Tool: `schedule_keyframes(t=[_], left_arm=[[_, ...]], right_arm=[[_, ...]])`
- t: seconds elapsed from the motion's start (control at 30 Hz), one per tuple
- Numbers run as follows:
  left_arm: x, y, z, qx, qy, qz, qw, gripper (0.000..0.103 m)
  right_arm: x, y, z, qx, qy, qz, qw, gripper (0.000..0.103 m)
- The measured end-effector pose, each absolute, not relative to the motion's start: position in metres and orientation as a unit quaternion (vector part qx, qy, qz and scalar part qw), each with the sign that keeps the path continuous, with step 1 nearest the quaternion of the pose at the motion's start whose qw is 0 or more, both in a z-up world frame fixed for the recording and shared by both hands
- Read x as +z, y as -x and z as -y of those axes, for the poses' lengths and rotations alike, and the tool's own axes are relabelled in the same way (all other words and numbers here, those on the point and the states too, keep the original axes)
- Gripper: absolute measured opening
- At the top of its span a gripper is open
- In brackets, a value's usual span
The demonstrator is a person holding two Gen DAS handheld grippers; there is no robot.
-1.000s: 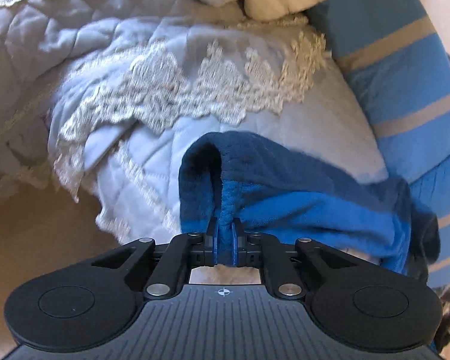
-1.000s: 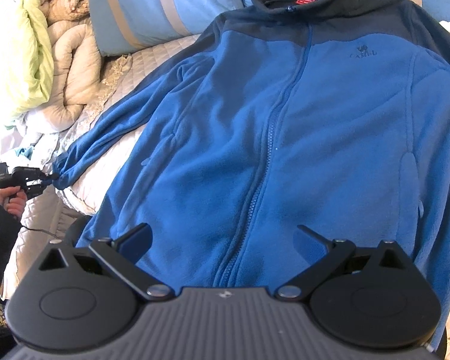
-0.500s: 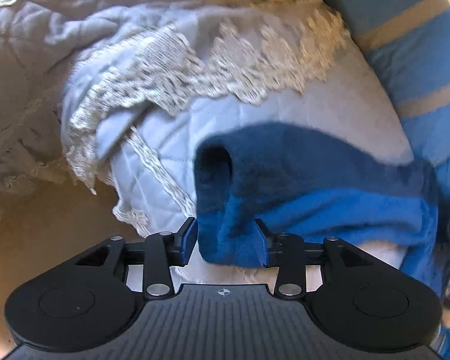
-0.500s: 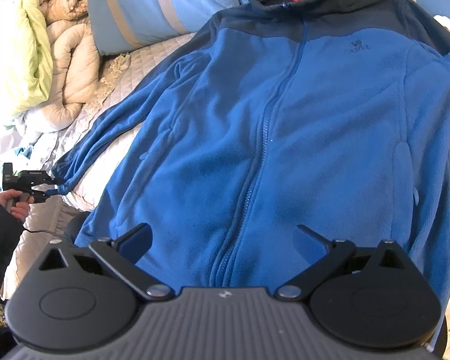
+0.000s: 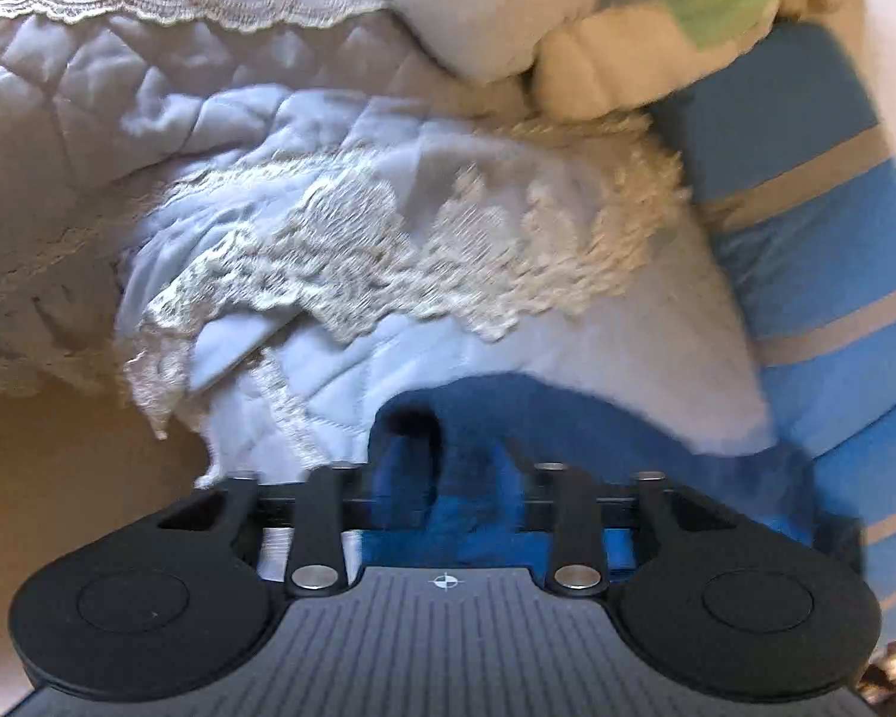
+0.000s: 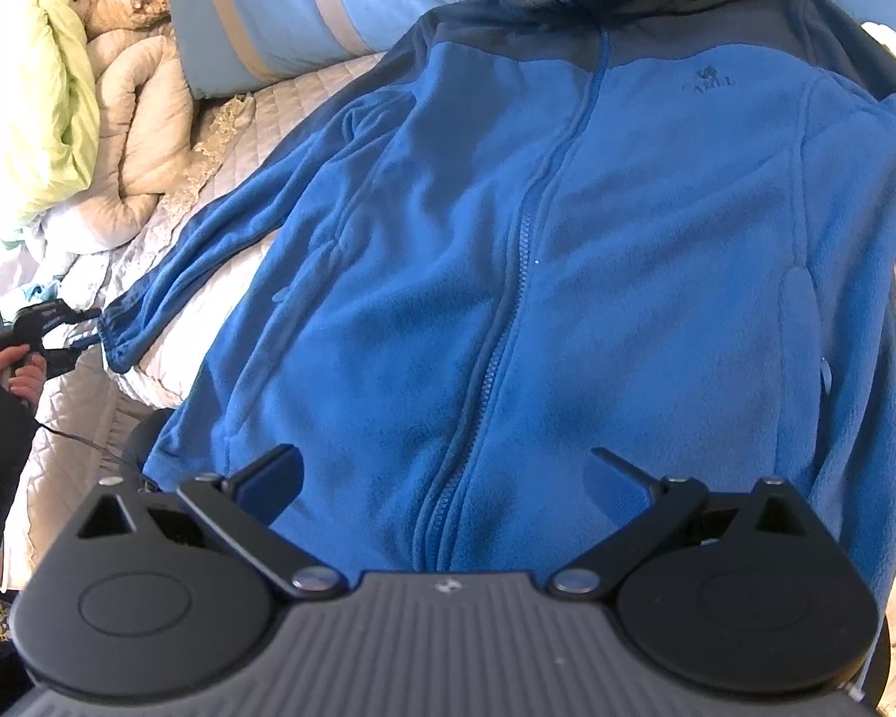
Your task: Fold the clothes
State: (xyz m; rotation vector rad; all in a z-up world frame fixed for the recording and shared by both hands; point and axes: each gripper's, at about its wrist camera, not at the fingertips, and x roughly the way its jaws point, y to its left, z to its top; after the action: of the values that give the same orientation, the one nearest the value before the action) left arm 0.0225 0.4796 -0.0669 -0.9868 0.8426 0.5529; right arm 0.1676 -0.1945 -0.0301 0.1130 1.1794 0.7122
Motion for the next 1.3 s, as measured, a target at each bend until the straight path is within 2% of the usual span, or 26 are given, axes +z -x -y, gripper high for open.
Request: schedule_keyframes(t=[0.27,0.63,0.73,0.9,0.97,1.3], left_arm=[[-0.078,-0.050,-0.461,0.301,0.347,-0.434,0.775,0.015],[-0.065,-0.045,-0.458,0.308,0.324,-0.502,0.740,0.016],[-0.049,-0.034,-0.457,0.311,0.339,-0.481,0.746,0.017],[0.002,-0.029,-0.429,0.260,0.334,-0.436,0.794,0.034],[0.026,-0.034,-0.414,0.229,0.323,-0.430,0.811,0.046],[0.147,-0.035,-0.311,0.118,0.210,-0.399,0.885,0.060]], right_arm=[[-0.028,-0.164,0.194,0.332,-0.048,-0.543,0.770,0.103],[-0.028,-0.165,0.200,0.329,-0.057,-0.542,0.771,0.103],[-0.026,-0.164,0.202,0.337,-0.055,-0.538,0.771,0.103],[-0.023,-0.164,0.207,0.337,-0.064,-0.538,0.770,0.103],[-0.020,-0.162,0.206,0.346,-0.064,-0.538,0.766,0.103],[0.027,-0.145,0.227,0.426,0.008,-0.547,0.720,0.103]])
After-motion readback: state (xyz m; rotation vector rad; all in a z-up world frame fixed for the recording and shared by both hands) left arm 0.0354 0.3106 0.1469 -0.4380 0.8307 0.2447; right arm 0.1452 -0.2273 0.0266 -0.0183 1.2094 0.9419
